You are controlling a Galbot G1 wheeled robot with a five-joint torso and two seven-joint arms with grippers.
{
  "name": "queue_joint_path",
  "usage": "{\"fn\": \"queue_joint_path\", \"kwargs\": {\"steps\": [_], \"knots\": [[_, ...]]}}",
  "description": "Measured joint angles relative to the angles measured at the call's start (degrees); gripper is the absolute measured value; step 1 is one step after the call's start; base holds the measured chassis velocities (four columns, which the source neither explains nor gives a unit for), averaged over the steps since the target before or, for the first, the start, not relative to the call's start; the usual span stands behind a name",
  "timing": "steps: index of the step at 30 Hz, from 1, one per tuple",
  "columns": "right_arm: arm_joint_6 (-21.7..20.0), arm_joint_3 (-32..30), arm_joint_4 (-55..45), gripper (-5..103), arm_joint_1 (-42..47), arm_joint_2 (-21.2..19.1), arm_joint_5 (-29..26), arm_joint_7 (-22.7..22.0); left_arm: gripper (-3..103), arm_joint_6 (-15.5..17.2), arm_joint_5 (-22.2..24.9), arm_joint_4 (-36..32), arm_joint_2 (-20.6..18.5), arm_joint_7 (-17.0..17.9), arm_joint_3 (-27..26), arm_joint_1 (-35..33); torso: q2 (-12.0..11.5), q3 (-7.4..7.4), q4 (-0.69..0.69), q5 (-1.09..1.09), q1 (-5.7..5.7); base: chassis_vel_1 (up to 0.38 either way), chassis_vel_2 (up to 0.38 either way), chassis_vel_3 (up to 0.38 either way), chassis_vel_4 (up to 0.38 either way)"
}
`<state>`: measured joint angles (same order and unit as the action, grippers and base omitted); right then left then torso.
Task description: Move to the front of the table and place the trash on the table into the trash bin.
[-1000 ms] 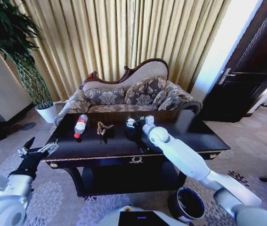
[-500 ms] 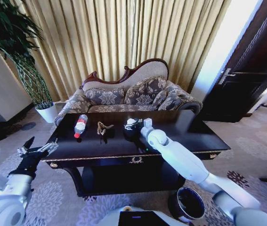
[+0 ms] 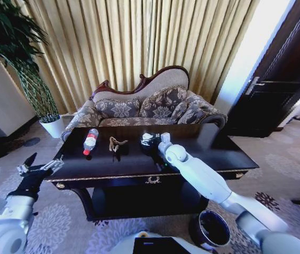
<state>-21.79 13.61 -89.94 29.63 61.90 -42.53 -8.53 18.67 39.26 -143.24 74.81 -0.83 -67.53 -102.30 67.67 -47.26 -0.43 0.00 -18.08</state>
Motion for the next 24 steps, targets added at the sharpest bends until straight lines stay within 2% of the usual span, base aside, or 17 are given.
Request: {"fn": "queue_joint_path", "kwargs": {"steps": [1, 2, 4, 5, 8, 10, 13, 14, 16, 17, 20, 24], "knots": [[0.4, 0.0, 0.2, 75, 0.0, 0.1, 0.2, 0.0, 100, 0.0, 0.0, 0.0, 0.2, 0.0, 0.1, 0.0, 0.0, 0.0, 0.0, 0.0, 0.0, 0.0, 0.0, 0.0, 0.0], [0.4, 0.0, 0.2, 75, 0.0, 0.1, 0.2, 0.0, 100, 0.0, 0.0, 0.0, 0.2, 0.0, 0.1, 0.0, 0.0, 0.0, 0.0, 0.0, 0.0, 0.0, 0.0, 0.0, 0.0], [0.9, 0.1, 0.4, 64, 0.0, 0.1, 0.4, 0.0, 100, -0.1, 0.0, 0.0, 0.5, 0.0, 0.2, -0.3, 0.0, 0.0, 0.0, 0.0, 0.0, 0.0, 0.0, 0.0, 0.0], [0.9, 0.1, 0.4, 64, 0.0, 0.1, 0.4, 0.0, 100, -0.1, 0.0, 0.0, 0.5, 0.0, 0.2, -0.3, 0.0, 0.0, 0.0, 0.0, 0.0, 0.0, 0.0, 0.0, 0.0], [1.0, -0.1, 0.4, 47, 0.2, -0.1, 0.4, 0.0, 100, -0.2, -0.1, 0.0, 0.3, 0.0, 0.1, -0.3, 0.0, 0.0, 0.0, 0.0, 0.0, 0.0, 0.0, 0.0, 0.0], [1.0, -0.2, 0.4, 47, 0.2, -0.2, 0.4, 0.0, 100, -0.3, -0.1, 0.0, 0.3, 0.0, 0.1, -0.3, 0.0, 0.0, 0.0, 0.0, 0.0, 0.0, 0.0, 0.0, 0.0], [1.1, -0.6, 0.2, 31, 0.5, -0.4, 0.4, 0.0, 100, -0.4, -0.1, 0.0, 0.2, 0.0, 0.1, -0.3, 0.0, 0.0, 0.0, 0.0, 0.0, 0.0, 0.0, 0.0, 0.0], [1.1, -0.6, 0.2, 31, 0.5, -0.4, 0.4, 0.0, 100, -0.4, -0.1, 0.0, 0.2, 0.0, 0.1, -0.3, 0.0, 0.0, 0.0, 0.0, 0.0, 0.0, 0.0, 0.0, 0.0], [1.2, -0.7, 0.0, 20, 0.8, -0.7, 0.4, 0.0, 100, -0.6, -0.1, 0.0, 0.2, 0.0, 0.1, -0.3, 0.0, 0.0, 0.0, 0.0, 0.0, 0.0, 0.0, 0.0, 0.0], [1.2, -0.7, 0.0, 20, 0.8, -0.7, 0.4, 0.0, 100, -0.6, -0.1, 0.0, 0.2, 0.0, 0.1, -0.3, 0.0, 0.0, 0.0, 0.0, 0.0, 0.0, 0.0, 0.0, 0.0], [1.3, -0.8, -0.2, 4, 0.9, -1.2, 0.3, 0.0, 100, -0.8, -0.1, 0.0, 0.4, 0.0, 0.2, -0.3, 0.0, 0.0, 0.0, 0.0, 0.0, 0.0, 0.0, 0.0, 0.0], [1.4, -1.2, -0.6, 1, 1.1, -1.7, 0.1, -0.1, 100, -0.9, -0.3, 0.0, 0.7, -0.1, 0.6, -0.2, 0.0, 0.0, 0.0, 0.0, 0.0, 0.0, 0.0, 0.0, 0.0]]}}
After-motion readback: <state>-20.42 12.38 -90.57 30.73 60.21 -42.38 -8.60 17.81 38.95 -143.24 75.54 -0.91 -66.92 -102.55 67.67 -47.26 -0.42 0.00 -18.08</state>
